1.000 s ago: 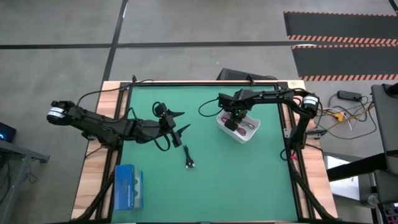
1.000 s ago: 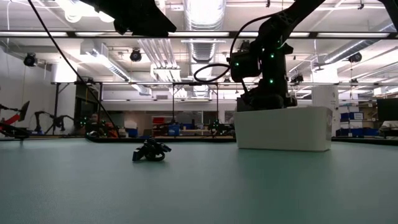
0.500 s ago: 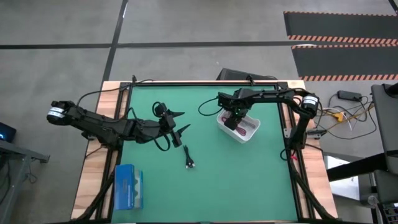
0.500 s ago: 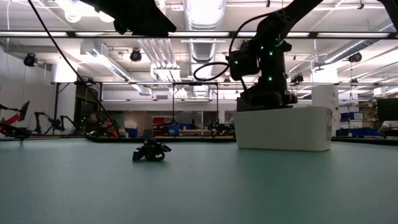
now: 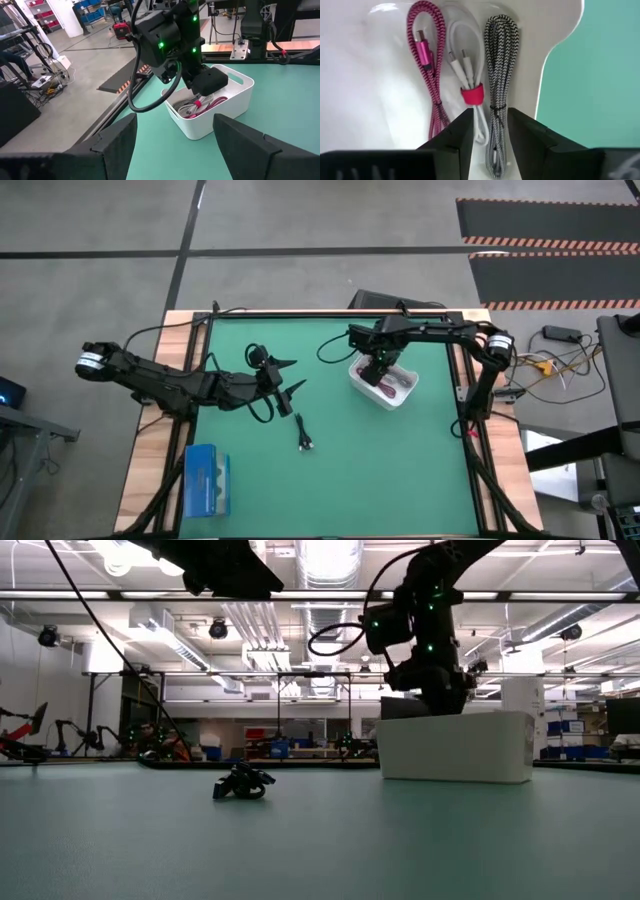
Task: Pick and place USB-C Cables
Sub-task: Put the black charger cable into the white bin
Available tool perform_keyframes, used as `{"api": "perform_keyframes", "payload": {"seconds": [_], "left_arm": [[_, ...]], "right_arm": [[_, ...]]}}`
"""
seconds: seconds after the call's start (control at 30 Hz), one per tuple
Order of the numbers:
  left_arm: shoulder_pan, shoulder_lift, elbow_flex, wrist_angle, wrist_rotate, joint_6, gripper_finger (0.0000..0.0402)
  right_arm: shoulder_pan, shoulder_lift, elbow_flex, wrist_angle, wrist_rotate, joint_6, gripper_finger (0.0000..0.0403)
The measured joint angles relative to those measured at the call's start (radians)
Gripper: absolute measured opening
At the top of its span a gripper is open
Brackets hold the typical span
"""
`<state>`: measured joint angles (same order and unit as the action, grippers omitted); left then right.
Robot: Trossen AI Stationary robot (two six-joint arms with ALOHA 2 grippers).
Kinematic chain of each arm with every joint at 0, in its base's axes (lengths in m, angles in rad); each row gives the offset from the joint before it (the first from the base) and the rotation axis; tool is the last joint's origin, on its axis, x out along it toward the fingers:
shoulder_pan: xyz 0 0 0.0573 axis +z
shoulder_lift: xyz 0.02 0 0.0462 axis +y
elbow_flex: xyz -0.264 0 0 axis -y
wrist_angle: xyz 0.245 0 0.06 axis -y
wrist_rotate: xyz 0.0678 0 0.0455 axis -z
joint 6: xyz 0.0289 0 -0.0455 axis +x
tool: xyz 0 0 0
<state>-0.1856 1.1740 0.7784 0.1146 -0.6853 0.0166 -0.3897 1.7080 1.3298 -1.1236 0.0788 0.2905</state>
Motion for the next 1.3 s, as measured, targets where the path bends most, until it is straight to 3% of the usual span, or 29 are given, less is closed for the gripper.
{"api": "perform_keyframes", "payload": {"seconds": [0.3,0.53,0.83,1.07,1.3], "left_arm": [[0.000,0.000,0.000,0.000,0.000,-0.006,0.0246],[0.000,0.000,0.000,0.000,0.000,-0.016,0.0246],[0.000,0.000,0.000,0.002,0.000,-0.087,0.0246],[0.000,0.000,0.000,0.008,0.000,-0.185,0.0246],[0.000,0.013,0.000,0.006,0.000,-0.321,0.0246]], "right_arm": [[0.090,-0.093,0.025,-0.023,0.000,0.051,0.0095],[0.219,-0.236,0.001,0.067,0.021,0.110,0.0084],[0.456,-0.407,-0.131,0.284,0.254,0.191,0.0075],[0.640,-0.512,-0.352,0.592,0.483,0.228,0.0077],[0.708,-0.587,-0.545,0.870,0.505,0.195,0.0068]]}}
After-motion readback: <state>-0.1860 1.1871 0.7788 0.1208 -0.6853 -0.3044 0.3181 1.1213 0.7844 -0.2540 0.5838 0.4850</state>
